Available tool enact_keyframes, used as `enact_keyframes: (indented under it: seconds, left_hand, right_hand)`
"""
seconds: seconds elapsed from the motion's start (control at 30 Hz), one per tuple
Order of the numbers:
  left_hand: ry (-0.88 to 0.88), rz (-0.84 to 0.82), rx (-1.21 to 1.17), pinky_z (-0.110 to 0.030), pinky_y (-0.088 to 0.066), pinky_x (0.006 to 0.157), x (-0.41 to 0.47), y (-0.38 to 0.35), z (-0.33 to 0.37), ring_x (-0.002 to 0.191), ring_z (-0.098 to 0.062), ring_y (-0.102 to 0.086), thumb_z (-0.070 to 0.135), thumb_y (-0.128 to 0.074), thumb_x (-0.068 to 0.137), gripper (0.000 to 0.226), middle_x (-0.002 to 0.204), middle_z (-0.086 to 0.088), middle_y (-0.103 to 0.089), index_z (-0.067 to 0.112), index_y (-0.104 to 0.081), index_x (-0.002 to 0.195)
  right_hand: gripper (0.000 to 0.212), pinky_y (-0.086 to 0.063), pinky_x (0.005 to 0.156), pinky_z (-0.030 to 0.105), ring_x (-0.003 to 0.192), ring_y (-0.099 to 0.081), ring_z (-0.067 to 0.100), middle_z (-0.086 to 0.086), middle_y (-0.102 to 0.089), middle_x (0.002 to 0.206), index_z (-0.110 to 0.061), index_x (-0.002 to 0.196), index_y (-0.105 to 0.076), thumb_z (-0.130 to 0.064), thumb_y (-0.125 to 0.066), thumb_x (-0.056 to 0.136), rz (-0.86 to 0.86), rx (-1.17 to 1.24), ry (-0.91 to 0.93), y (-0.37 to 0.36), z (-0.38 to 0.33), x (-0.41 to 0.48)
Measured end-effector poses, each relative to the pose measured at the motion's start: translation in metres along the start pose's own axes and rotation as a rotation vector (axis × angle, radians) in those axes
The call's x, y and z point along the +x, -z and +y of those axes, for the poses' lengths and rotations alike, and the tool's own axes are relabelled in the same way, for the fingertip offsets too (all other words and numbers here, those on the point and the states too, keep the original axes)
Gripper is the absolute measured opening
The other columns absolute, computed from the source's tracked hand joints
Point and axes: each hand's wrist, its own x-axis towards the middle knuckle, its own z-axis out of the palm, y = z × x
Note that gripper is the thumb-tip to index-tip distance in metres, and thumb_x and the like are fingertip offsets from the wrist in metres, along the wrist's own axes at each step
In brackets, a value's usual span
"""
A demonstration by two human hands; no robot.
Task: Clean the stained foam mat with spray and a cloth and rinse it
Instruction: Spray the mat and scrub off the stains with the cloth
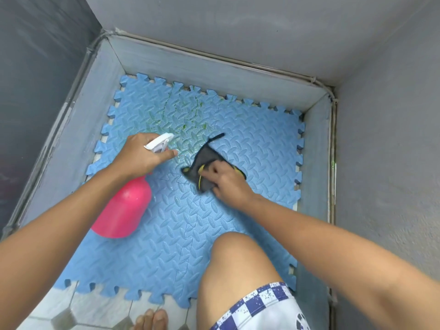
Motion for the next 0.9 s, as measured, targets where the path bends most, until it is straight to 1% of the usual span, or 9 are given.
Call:
enact_keyframes:
  seconds: [0.1, 0.23, 0.4, 0.47, 0.6, 0.67, 0.77, 0.83, 0.9]
  left_hand:
    - [0.018, -0.008, -0.013, -0.048, -0.061, 0.049, 0.002, 0.002, -0.001, 0.071, -0.039, -0.072, 0.042, -0.084, 0.082, 0.04, 0.079, -0.022, -0.071, 0.005, -0.068, 0.081]
    - [0.025, -0.016, -0.034, -0.047, -0.061, 0.048, 0.005, 0.003, -0.007, 0.07, -0.039, -0.072, 0.038, -0.083, 0.085, 0.036, 0.078, -0.016, -0.074, 0.004, -0.07, 0.082]
    - [0.014, -0.012, -0.017, -0.048, -0.061, 0.047, 0.006, 0.003, -0.01, 0.07, -0.039, -0.072, 0.04, -0.083, 0.084, 0.041, 0.086, -0.025, -0.07, 0.002, -0.066, 0.086]
    - [0.029, 0.0, -0.037, -0.048, -0.061, 0.047, 0.005, 0.003, -0.01, 0.072, -0.039, -0.071, 0.037, -0.084, 0.084, 0.041, 0.086, -0.026, -0.067, 0.0, -0.066, 0.088]
    - [0.043, -0.001, -0.073, -0.044, -0.062, 0.049, 0.007, 0.002, -0.01, 0.063, -0.029, -0.062, 0.032, -0.085, 0.083, 0.041, 0.073, -0.012, -0.054, -0.002, -0.063, 0.089]
    - [0.044, 0.005, -0.044, -0.035, -0.058, 0.054, 0.008, 0.001, -0.009, 0.064, -0.025, -0.058, 0.034, -0.086, 0.082, 0.043, 0.073, -0.007, -0.054, -0.001, -0.062, 0.089]
    - [0.024, 0.016, 0.024, -0.026, -0.039, 0.062, 0.003, 0.003, -0.014, 0.068, -0.023, -0.051, 0.044, -0.086, 0.08, 0.047, 0.069, -0.001, -0.055, 0.006, -0.059, 0.079]
    - [0.022, 0.026, 0.035, -0.033, -0.044, 0.061, -0.006, 0.002, -0.02, 0.064, -0.028, -0.054, 0.055, -0.081, 0.075, 0.052, 0.059, 0.0, -0.056, 0.012, -0.053, 0.066]
    - [0.043, 0.066, 0.067, -0.038, -0.044, 0.057, -0.018, -0.001, -0.023, 0.06, -0.031, -0.055, 0.06, -0.077, 0.076, 0.058, 0.053, -0.002, -0.055, 0.013, -0.048, 0.057]
  right_hand:
    - [0.052, -0.045, 0.08, 0.029, 0.103, -0.053, 0.02, 0.001, -0.055, 0.112, -0.025, 0.131, -0.063, -0.006, -0.064, 0.083, -0.125, -0.058, 0.224, 0.012, 0.022, -0.002]
    - [0.036, -0.049, 0.083, 0.035, 0.094, -0.049, 0.01, 0.0, -0.053, 0.109, -0.018, 0.128, -0.066, -0.01, -0.056, 0.094, 0.085, -0.068, -0.112, 0.057, 0.079, 0.052]
    - [0.054, -0.045, 0.095, 0.038, 0.112, -0.051, 0.037, 0.016, -0.055, 0.117, -0.028, 0.13, -0.067, -0.003, -0.045, 0.087, 0.27, -0.08, -0.551, 0.082, 0.123, 0.115]
    - [0.052, -0.047, 0.093, 0.042, 0.11, -0.05, 0.035, 0.012, -0.055, 0.117, -0.027, 0.131, -0.065, -0.006, -0.05, 0.087, 0.236, -0.111, -0.483, 0.068, 0.098, 0.117]
    - [0.053, -0.043, 0.085, 0.033, 0.105, -0.05, 0.022, 0.002, -0.057, 0.113, -0.027, 0.132, -0.065, -0.003, -0.058, 0.085, -0.003, -0.068, -0.066, 0.035, 0.04, 0.072]
    - [0.056, -0.043, 0.086, 0.032, 0.105, -0.05, 0.021, 0.001, -0.056, 0.114, -0.026, 0.131, -0.065, 0.001, -0.058, 0.082, -0.046, -0.046, -0.009, 0.026, 0.031, 0.042]
    - [0.054, -0.047, 0.096, 0.039, 0.111, -0.053, 0.028, 0.007, -0.056, 0.119, -0.022, 0.131, -0.066, 0.002, -0.057, 0.084, 0.165, 0.011, -0.299, 0.028, 0.053, 0.011]
    - [0.05, -0.048, 0.096, 0.039, 0.112, -0.053, 0.028, 0.009, -0.054, 0.121, -0.019, 0.135, -0.062, 0.0, -0.056, 0.089, 0.291, 0.045, -0.536, 0.036, 0.069, 0.005]
    - [0.049, -0.045, 0.09, 0.033, 0.11, -0.053, 0.029, 0.01, -0.053, 0.119, -0.018, 0.137, -0.06, -0.004, -0.055, 0.091, 0.319, 0.037, -0.62, 0.039, 0.075, 0.008]
